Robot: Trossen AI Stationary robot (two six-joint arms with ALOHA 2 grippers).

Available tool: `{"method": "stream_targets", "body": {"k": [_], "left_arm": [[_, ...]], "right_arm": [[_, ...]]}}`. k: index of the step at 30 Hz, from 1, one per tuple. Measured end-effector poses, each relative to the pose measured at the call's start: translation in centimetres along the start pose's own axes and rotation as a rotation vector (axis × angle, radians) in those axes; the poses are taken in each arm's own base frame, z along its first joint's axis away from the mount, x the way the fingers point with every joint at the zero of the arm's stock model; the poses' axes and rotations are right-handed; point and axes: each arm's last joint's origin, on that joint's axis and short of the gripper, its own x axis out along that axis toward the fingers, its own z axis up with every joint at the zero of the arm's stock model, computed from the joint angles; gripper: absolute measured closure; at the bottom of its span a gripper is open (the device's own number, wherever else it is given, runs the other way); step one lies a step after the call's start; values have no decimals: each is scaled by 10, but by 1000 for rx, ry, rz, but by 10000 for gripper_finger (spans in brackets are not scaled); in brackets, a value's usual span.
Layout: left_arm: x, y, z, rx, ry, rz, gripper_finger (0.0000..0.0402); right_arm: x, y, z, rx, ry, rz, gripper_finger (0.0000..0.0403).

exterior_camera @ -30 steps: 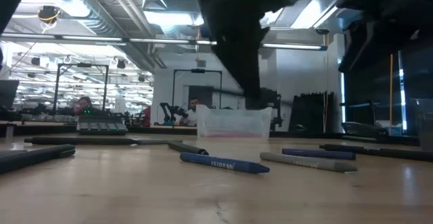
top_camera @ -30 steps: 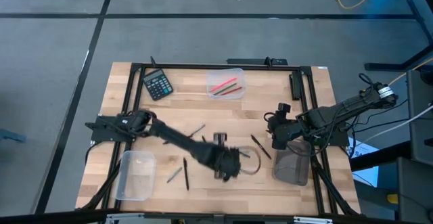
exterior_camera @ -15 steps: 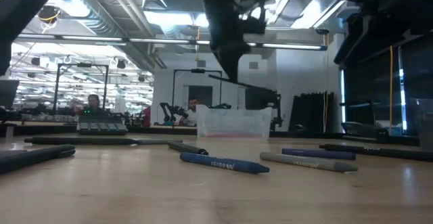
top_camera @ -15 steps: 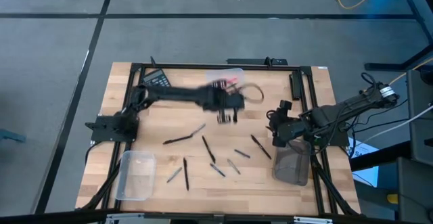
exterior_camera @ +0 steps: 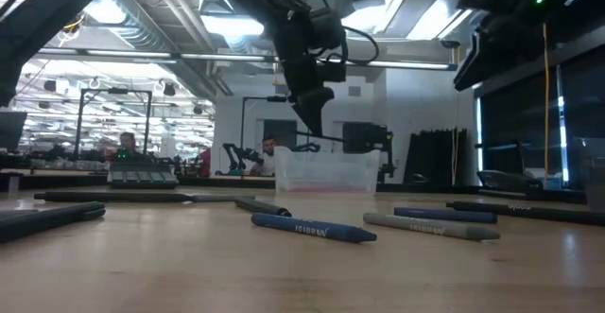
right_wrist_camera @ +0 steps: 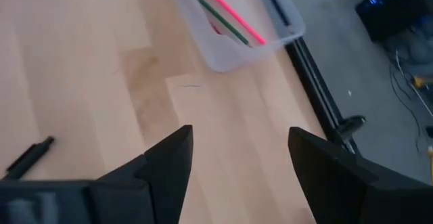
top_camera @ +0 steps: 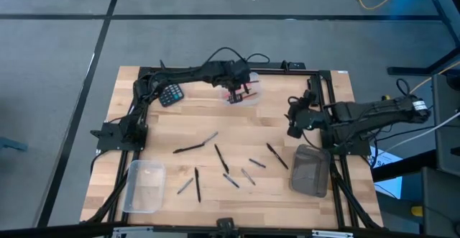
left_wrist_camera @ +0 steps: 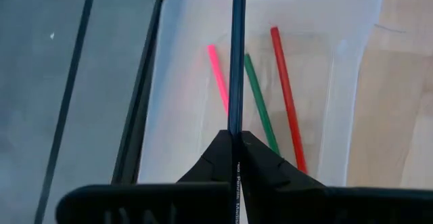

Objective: Sort crayons/erasers/pens/pencils in bins
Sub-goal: Put the black pencil into the top transparent bin, then put the black pen into the bottom transparent bin

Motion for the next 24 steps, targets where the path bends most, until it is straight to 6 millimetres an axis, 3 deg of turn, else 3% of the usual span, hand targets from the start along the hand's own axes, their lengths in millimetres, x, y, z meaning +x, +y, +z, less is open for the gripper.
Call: {"method": "stream_targets", "body": {"k": [5, 14, 20, 24], "left_arm": [[12, -3, -11, -33, 37, -5, 392], [26, -9, -29, -111, 108, -6, 320], [20, -15, -23, -134, 81, 50, 302], [-1, -25, -12, -128, -10, 50, 304]], "right_arm": [[4, -4, 1, 83, 12, -3, 157], [3, 0, 1, 210, 46, 156, 157], [2, 2, 2, 210, 37, 182, 157], [4, 4, 3, 188, 35, 184, 157]]}}
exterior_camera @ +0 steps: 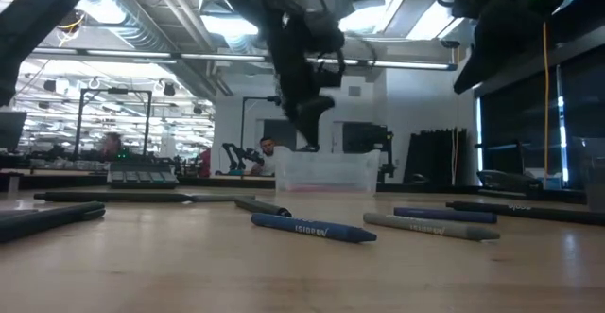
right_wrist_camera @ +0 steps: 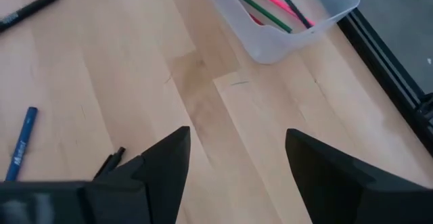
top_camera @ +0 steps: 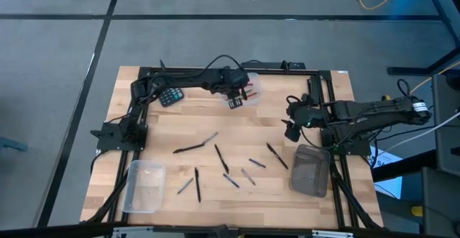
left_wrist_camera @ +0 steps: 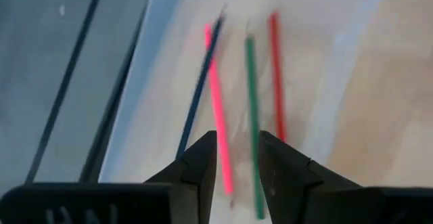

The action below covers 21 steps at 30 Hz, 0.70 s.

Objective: Sort crayons/erasers/pens/pencils in bins
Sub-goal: Put the black pen into the bottom transparent bin

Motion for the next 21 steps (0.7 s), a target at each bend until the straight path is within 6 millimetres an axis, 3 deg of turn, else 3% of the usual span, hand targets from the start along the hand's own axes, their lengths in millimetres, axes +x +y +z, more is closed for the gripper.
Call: {"method": "stream_targets", "body": {"k": [6, 10, 16, 21], "left_arm": [[-37, -21, 14, 13, -151, -13, 305], [-53, -59, 18, 74, -216, -88, 305], [-64, -119, 11, 213, -250, -187, 305], [-63, -151, 18, 276, -399, -310, 305]], "right_arm": [[3, 3, -2, -47, 39, 48, 157], [1, 5, -4, -85, 47, 51, 157], [0, 9, -4, -118, 36, 68, 157], [-1, 9, -1, -150, 9, 75, 157]]}}
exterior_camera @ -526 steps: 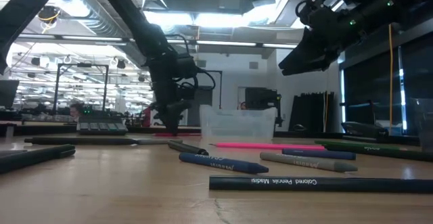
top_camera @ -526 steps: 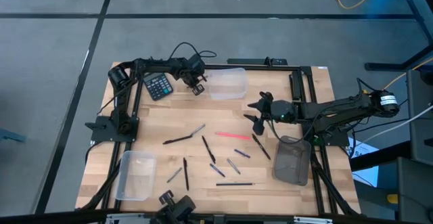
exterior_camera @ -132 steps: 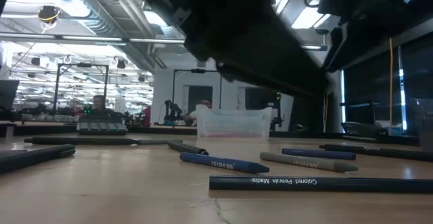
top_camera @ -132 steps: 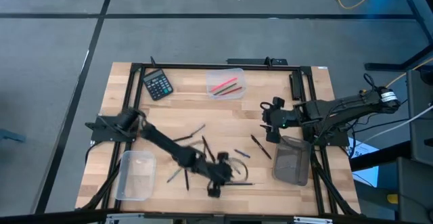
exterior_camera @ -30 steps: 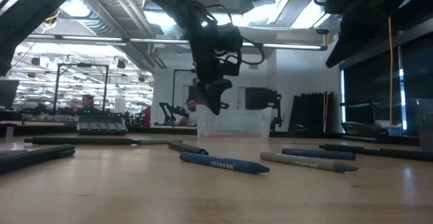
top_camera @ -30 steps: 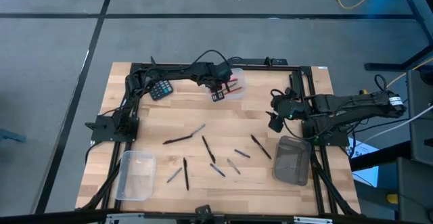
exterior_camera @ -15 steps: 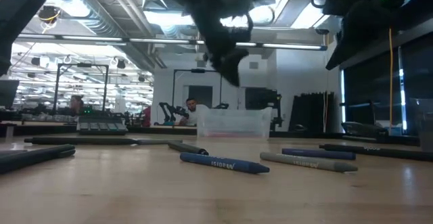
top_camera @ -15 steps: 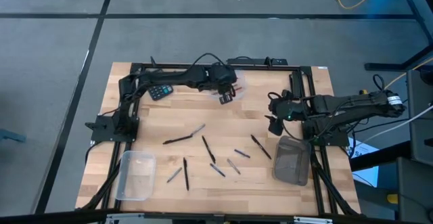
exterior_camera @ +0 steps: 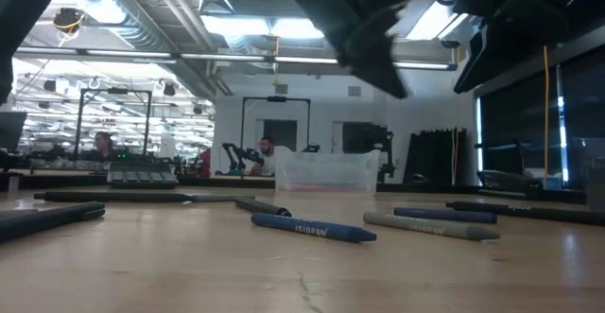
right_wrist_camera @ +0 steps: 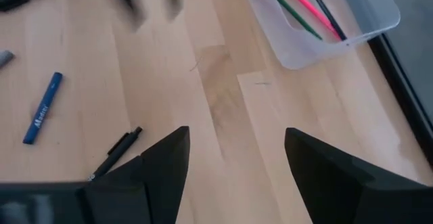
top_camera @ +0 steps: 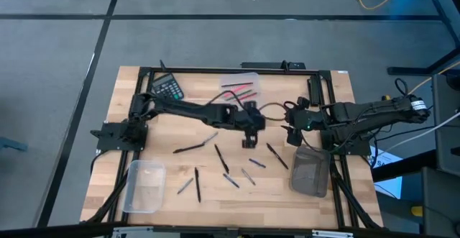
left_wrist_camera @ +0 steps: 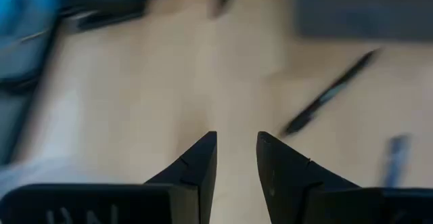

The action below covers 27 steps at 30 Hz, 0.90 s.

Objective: Sort crayons/erasers/pens/pencils in bins
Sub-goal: Put the black pen into the bottom transparent bin

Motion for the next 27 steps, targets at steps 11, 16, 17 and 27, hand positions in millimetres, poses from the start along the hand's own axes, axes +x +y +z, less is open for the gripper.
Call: {"method": "stream_targets", "body": {"k": [11, 16, 17, 27], "left_arm": [[90, -10, -14, 63, -238, -314, 305], [122, -13, -10, 74, -276, -415, 305], [127, -15, -11, 77, -267, -433, 305], [138, -24, -20, 137, -195, -502, 305]], "right_arm": [[-14, -4, 10, -40, -4, -1, 157], [-17, -5, 10, -51, 12, -4, 157], [-17, -6, 9, -53, 17, -3, 157], [-16, -6, 5, -47, 62, -5, 157]]}}
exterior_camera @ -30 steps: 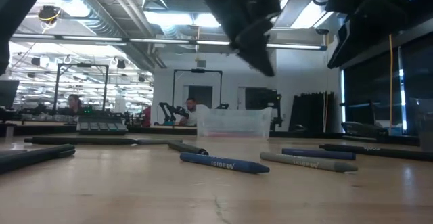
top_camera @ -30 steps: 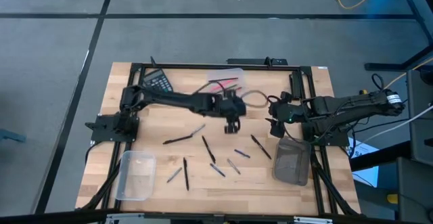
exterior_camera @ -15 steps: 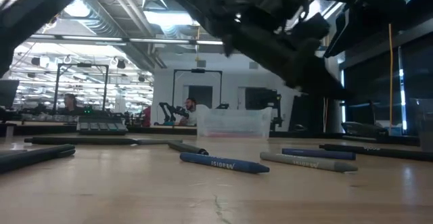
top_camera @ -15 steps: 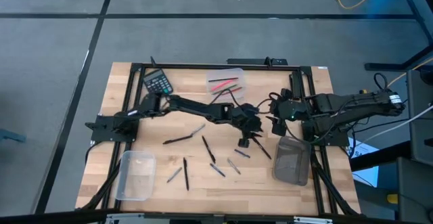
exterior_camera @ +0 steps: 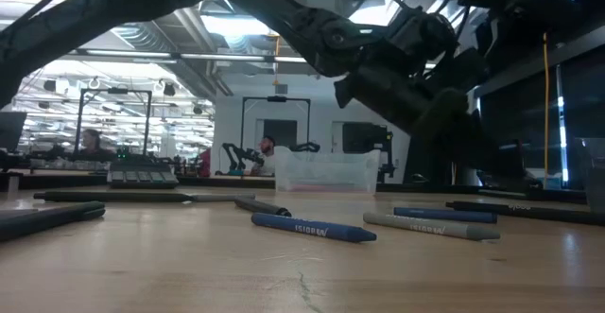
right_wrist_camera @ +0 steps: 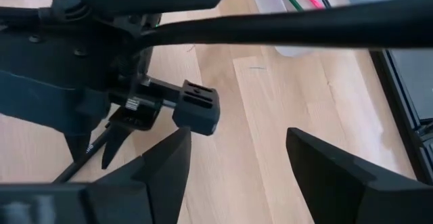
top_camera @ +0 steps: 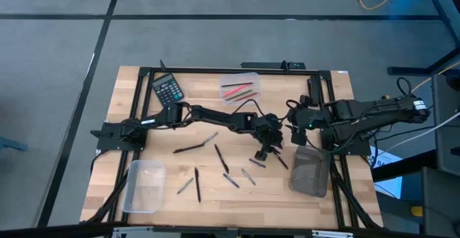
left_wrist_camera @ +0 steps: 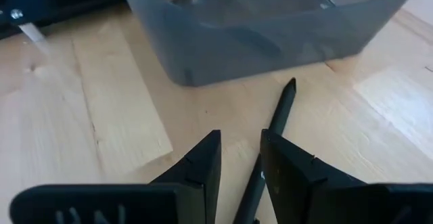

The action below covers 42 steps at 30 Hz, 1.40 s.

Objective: Sort crayons/erasers/pens/pencils in bins
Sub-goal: Put the black pen into the bottom transparent bin

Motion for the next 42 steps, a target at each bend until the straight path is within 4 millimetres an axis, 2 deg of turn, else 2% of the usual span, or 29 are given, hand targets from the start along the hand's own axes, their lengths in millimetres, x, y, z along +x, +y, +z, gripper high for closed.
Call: {"method": "stream_targets", "body": {"k": [7, 18, 31, 39, 42], "left_arm": [[2, -3, -13, -25, 65, -9, 305], [3, -5, -19, -29, 87, -17, 305], [14, -8, -35, -30, 149, -12, 305], [13, -10, -36, -67, 224, 93, 307], [13, -9, -36, -103, 227, 119, 321]], "right_arm": [[1, 1, -1, 2, 9, 11, 157], [3, 2, 0, 1, 19, 33, 157], [9, 5, 0, -13, 56, 31, 157], [10, 5, 2, -12, 44, 1, 157], [10, 4, 2, -16, 42, -20, 157]]}}
